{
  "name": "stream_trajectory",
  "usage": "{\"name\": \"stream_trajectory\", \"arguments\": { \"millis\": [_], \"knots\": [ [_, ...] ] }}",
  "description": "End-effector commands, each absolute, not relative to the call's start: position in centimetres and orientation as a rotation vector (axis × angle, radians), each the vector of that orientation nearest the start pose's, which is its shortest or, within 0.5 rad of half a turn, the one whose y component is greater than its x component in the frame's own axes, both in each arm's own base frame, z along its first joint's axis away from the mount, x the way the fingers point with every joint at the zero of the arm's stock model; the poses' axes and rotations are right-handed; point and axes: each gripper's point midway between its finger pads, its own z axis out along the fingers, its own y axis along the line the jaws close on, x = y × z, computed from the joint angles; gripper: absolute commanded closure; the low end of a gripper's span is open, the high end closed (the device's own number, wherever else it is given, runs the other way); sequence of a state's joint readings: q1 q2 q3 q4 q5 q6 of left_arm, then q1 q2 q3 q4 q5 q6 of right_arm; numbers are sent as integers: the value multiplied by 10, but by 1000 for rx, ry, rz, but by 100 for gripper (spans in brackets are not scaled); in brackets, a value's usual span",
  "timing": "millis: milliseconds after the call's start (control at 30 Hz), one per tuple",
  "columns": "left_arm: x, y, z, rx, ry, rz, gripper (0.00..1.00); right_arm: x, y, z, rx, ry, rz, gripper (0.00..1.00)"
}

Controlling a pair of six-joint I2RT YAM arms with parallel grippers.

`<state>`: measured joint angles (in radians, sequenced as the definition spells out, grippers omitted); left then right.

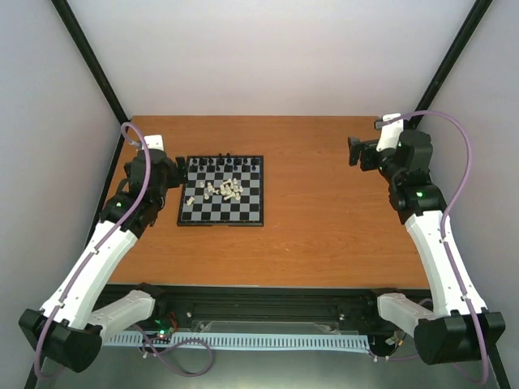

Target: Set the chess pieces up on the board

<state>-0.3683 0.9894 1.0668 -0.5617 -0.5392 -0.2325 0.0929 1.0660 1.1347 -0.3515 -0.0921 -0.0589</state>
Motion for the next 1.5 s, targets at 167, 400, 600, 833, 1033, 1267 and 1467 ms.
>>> {"name": "stream_trajectory", "arguments": {
  "millis": [167, 400, 600, 833, 1033, 1267, 1467],
  "knots": [
    [344, -26, 260, -229, 2102, 20, 1, 377, 53, 282, -290, 1964, 189, 0],
    [344, -18, 234, -258, 2146, -21, 1, 375, 71, 236, -424, 2069, 358, 0],
    [362, -34, 201, -254, 2302, -140, 10, 382, 86, 203, -534, 2129, 495, 10],
    [397, -36, 159, -417, 2453, -368, 17, 381, 119, 152, -621, 2229, 772, 32],
    [438, -20, 121, -550, 2532, -444, 27, 381, 152, 112, -672, 2349, 821, 36],
    [464, -9, 79, -595, 2584, -496, 29, 391, 214, 80, -756, 2467, 873, 37],
    [461, 7, 42, -704, 2623, -587, 31, 413, 254, 66, -743, 2505, 1010, 40]
  ]
}}
